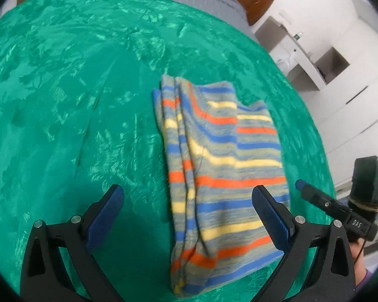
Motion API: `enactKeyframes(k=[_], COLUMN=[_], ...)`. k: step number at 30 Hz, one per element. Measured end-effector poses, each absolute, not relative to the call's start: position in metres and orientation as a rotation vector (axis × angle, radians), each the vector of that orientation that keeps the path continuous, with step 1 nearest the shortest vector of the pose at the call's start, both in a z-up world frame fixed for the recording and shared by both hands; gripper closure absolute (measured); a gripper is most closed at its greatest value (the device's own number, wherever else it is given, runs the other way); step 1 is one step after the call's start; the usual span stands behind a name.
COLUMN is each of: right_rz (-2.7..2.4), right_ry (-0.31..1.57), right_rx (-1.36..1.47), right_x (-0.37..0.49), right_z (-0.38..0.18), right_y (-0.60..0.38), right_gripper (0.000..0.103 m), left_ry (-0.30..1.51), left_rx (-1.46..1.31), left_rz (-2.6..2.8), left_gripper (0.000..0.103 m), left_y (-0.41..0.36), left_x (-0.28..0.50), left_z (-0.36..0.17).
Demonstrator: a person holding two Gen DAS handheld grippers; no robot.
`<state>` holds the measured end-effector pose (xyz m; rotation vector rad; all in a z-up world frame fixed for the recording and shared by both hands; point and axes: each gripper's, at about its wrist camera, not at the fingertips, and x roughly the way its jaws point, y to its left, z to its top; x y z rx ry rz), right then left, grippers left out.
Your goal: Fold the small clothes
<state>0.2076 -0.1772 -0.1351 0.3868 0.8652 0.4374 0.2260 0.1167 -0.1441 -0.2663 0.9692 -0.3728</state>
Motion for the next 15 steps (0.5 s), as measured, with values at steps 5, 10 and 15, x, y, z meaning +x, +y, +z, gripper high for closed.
enactKeyframes(k=[5, 10, 15], right_rz=[0.446, 0.429, 0.450], right_ry=[0.874, 0.910, 0.898], right_rx=[0.340, 0.390, 0.436], right_x=[0.204, 0.206, 0.211], right_z=[-0.141, -0.156, -0.151], right_y=[-0.175, -0.186, -0.196], right_gripper=[0.019, 0.019, 0.019], left_ry=[0.977, 0.996, 1.012], left_rx=[-0.211, -0.229, -0.271], left_rz=[-0.393, -0.385, -0.383], left_gripper=[0.001, 0.001, 0.001], left_y=[0.111, 0.113, 0.121], left_x=[0.225, 0.231, 0.235], left_z=[-0.142, -0.150, -0.154])
